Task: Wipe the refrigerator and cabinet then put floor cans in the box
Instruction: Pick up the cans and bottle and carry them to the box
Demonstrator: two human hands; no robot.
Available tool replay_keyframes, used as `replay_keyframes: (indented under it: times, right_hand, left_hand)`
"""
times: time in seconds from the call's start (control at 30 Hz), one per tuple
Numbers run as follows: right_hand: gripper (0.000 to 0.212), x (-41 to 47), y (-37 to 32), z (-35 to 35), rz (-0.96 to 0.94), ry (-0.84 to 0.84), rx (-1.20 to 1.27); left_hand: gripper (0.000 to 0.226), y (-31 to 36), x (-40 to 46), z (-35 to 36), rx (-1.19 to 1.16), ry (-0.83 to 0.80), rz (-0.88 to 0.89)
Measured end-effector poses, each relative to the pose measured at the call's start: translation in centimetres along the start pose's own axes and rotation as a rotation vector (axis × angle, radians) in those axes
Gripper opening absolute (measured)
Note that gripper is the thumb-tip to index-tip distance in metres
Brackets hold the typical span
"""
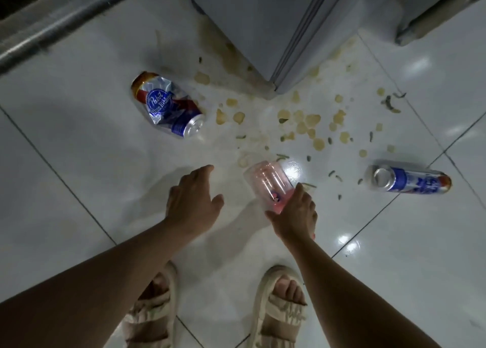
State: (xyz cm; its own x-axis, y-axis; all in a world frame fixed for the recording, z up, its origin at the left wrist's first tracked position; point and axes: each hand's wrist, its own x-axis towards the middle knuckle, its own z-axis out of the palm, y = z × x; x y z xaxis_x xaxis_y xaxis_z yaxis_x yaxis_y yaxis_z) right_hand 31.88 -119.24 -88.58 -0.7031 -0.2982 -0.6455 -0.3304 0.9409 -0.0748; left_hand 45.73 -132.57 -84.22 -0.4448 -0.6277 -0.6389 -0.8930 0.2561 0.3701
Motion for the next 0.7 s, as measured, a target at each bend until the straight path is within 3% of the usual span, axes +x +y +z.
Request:
replay_keyframes:
  times: [0.2, 0.43, 0.7]
  right_hand:
    - [0.074, 0.4, -1.0, 1.1, -0.015, 0.116, -0.027]
    - [0.080, -0.5, -7.2, -1.1, -0.117, 0.138, 0.115]
    - [0.076, 1.2, -13.4, -2.3, -0.214, 0.164, 0.200]
  left_hand:
    - [0.062, -1.6, 1.7, -0.5, -0.031, 0.007, -0.045]
    - [0.063, -0.9, 3.2, -4.8, -0.149, 0.078, -0.112]
    - [0.061, -0.7, 8.9, -6.2, -0.735, 0.287, -0.536]
